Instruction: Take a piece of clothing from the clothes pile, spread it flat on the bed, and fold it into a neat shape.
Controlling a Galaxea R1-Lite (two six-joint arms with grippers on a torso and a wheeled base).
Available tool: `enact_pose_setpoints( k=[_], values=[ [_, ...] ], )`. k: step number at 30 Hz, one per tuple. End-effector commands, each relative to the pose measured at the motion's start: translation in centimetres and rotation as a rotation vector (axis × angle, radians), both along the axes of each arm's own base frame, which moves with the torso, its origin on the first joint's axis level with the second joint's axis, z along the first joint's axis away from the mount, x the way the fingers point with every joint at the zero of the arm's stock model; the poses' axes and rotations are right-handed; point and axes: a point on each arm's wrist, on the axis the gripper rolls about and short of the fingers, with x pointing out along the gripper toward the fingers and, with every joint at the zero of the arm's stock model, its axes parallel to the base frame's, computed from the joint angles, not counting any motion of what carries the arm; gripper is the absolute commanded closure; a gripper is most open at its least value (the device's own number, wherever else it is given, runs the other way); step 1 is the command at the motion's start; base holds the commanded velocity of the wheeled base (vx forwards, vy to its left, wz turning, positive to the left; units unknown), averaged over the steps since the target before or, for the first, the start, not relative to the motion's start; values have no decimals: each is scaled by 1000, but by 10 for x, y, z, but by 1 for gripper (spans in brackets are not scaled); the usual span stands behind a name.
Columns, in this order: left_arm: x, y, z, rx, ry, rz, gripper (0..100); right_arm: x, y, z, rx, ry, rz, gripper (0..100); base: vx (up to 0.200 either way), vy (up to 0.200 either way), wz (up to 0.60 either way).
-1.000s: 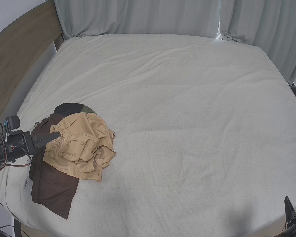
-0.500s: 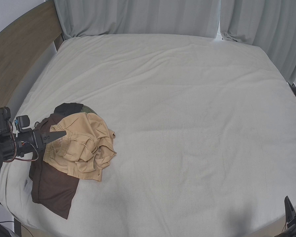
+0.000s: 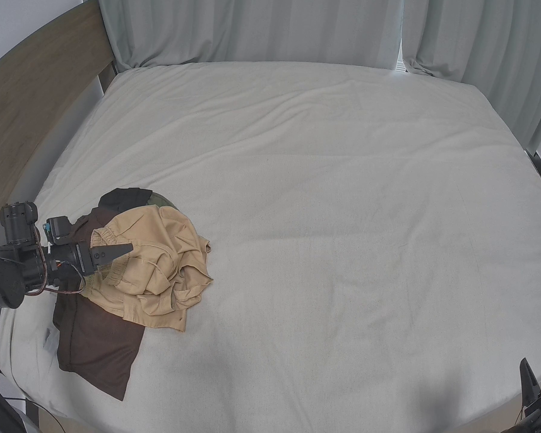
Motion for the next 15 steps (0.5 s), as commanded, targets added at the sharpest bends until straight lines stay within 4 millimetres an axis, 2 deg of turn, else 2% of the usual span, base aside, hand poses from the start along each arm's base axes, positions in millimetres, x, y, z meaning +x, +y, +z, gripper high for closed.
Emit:
enact_pose_setpoints(
  k=[1, 15],
  values=[
    [10, -3, -19, -12, 45, -21, 0, 0, 0, -5, -1, 6, 1, 0, 0, 0, 0],
    [21, -21, -28, -11, 21, -87, 0, 0, 0, -5, 0, 6, 1, 0, 0, 0, 0]
  ],
)
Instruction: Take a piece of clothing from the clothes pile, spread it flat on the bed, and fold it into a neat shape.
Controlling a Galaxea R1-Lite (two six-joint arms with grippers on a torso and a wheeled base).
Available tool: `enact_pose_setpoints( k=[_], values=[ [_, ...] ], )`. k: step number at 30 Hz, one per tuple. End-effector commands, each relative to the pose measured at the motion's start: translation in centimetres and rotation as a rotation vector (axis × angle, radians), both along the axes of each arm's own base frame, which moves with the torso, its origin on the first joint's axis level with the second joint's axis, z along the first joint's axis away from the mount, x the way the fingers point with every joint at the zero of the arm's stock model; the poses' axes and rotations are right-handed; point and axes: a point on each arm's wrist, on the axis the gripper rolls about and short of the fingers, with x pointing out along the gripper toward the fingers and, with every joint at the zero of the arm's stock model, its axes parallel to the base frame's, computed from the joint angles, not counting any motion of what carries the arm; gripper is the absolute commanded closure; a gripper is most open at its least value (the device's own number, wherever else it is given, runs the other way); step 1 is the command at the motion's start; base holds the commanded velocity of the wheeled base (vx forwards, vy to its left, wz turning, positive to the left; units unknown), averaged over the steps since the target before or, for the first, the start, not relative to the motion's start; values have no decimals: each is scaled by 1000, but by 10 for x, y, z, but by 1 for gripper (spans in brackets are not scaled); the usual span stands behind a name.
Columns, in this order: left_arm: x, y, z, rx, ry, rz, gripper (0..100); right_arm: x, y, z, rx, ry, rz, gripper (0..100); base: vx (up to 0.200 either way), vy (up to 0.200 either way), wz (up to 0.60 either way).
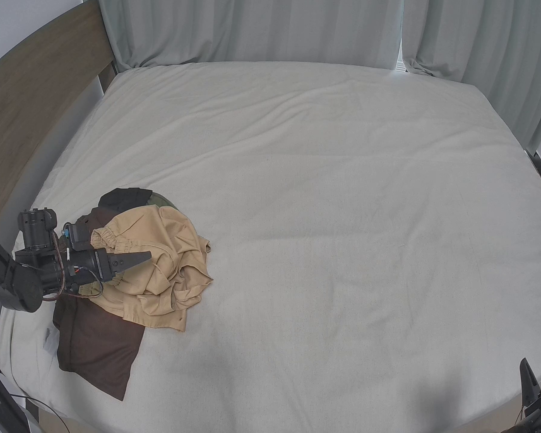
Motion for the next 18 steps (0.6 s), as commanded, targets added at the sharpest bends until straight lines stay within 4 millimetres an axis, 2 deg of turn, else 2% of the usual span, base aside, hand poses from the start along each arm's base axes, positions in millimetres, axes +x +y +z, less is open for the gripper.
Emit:
enact_pose_setpoints(
  k=[1, 4, 15, 16, 18],
  values=[
    [4, -5, -8, -1, 20, -13, 0, 0, 0, -5, -2, 6, 1, 0, 0, 0, 0],
    [7, -11, -10, 3, -4, -26, 0, 0, 0, -5, -6, 4, 4, 0, 0, 0, 0],
    [13, -11, -15, 2, -28, -26, 0, 0, 0, -5, -8, 4, 4, 0, 0, 0, 0],
    [13, -12, -16, 2, -28, -27, 100, 0, 0, -5, -8, 4, 4, 0, 0, 0, 0],
    [15, -12, -17, 3, -34, -29, 100, 0, 0, -5, -9, 4, 4, 0, 0, 0, 0]
  ],
)
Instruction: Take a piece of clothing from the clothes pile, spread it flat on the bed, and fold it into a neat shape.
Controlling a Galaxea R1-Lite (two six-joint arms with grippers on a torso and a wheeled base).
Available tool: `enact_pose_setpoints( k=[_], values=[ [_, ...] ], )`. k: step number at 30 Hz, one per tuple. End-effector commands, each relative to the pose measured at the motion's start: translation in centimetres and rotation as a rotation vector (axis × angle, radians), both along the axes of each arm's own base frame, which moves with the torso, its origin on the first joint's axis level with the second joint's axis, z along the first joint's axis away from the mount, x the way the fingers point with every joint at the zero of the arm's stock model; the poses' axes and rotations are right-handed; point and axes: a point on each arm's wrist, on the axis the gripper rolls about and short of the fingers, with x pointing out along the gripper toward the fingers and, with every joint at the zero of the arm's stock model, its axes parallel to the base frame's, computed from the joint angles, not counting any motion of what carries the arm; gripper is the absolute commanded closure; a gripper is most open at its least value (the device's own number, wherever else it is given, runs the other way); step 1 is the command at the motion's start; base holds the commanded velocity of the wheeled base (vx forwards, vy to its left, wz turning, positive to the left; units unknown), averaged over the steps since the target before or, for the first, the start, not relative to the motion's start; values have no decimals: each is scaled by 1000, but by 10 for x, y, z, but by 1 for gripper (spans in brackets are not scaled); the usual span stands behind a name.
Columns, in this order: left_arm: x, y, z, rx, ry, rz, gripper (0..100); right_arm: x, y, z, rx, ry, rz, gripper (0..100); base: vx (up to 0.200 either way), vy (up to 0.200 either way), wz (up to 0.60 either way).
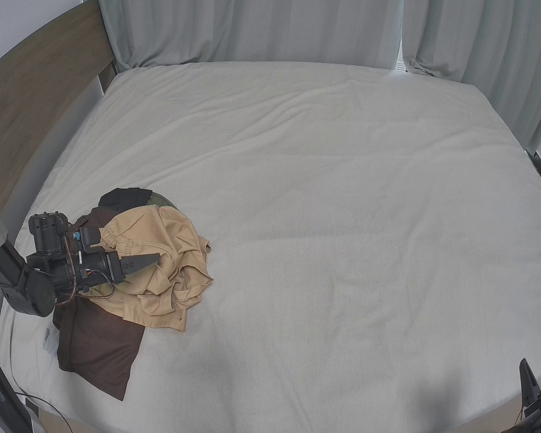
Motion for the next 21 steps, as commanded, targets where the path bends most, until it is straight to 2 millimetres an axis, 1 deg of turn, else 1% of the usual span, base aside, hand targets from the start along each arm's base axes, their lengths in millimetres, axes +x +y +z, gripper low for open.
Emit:
enact_pose_setpoints(
  k=[1, 8, 13, 15, 17, 18, 21],
  values=[
    [2, 0, -2, 0, 0, -2, 100, 0, 0, -5, -1, 6, 0, 0, 0, 0, 0],
    [0, 0, -4, -3, -3, -6, 100, 0, 0, -5, -3, 6, 0, 0, 0, 0, 0],
    [-2, 0, 0, -10, -9, -4, 100, 0, 0, -5, -3, 6, 2, 0, 0, 0, 0],
    [-5, 0, 5, -16, -15, -1, 100, 0, 0, -5, -3, 6, 2, 0, 0, 0, 0],
    [-15, -1, 14, -22, -26, -2, 100, 0, 0, -5, -3, 6, 2, 0, 0, 0, 0],
    [-15, -1, 14, -21, -26, 0, 100, 0, 0, -5, -3, 6, 2, 0, 0, 0, 0],
    [-22, -2, 27, -20, -62, -3, 100, 0, 0, -5, -1, 6, 0, 0, 0, 0, 0]
  ],
)
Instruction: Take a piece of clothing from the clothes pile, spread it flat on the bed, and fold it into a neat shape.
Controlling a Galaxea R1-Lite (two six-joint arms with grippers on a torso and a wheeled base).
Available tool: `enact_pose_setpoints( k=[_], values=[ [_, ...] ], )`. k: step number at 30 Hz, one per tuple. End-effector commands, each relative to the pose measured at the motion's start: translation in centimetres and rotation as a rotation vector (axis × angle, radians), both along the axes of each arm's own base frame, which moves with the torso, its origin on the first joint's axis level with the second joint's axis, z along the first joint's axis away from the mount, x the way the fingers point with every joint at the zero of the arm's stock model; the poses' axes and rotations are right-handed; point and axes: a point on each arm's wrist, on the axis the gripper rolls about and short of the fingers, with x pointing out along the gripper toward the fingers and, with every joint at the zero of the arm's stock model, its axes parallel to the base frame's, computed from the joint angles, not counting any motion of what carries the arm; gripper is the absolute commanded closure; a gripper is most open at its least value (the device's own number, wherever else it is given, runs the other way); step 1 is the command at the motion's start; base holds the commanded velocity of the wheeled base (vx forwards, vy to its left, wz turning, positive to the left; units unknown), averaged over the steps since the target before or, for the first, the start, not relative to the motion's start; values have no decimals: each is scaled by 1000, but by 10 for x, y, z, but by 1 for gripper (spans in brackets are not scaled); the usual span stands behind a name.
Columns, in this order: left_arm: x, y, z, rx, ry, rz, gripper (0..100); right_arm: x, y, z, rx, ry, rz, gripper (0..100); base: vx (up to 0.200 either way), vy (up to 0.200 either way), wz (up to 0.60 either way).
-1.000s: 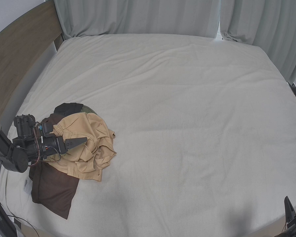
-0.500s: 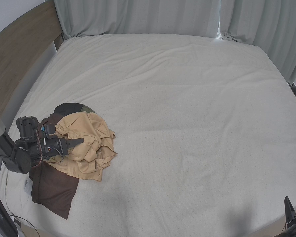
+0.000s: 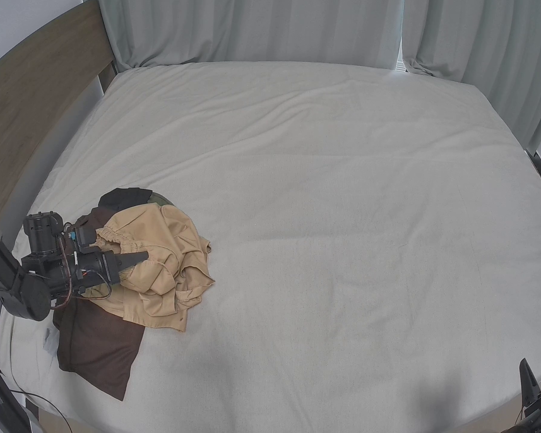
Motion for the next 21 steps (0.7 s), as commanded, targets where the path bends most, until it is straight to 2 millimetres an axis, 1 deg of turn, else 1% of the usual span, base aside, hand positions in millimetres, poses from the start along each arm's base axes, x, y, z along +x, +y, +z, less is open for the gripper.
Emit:
enact_pose_setpoints(
  k=[1, 2, 6, 7, 11, 12, 14, 21],
  values=[
    [-12, -2, 21, 3, -57, -1, 100, 0, 0, -5, 1, 6, 1, 0, 0, 0, 0],
    [-16, -3, 25, -3, -60, 0, 100, 0, 0, -5, 1, 6, 0, 0, 0, 0, 0],
    [-22, -3, 28, -10, -62, 4, 100, 0, 0, -5, 4, 6, 0, 0, 0, 0, 0],
    [-26, -3, 34, -12, -76, 3, 100, 0, 0, -5, 2, 6, 0, 0, 0, 0, 0],
    [-34, -5, 42, -9, -100, 3, 100, 0, 0, -5, 4, 6, 0, 0, 0, 0, 0],
    [-38, -7, 49, -8, -119, 4, 100, 0, 0, -5, 4, 8, 0, 0, 0, 0, 0],
    [-44, -9, 53, -4, -129, 3, 100, 0, 0, -5, 7, 8, -1, 0, 0, 0, 0],
    [-53, -11, 55, 1, -148, -16, 100, 0, 0, -5, 8, 8, -1, 0, 0, 0, 0]
  ],
)
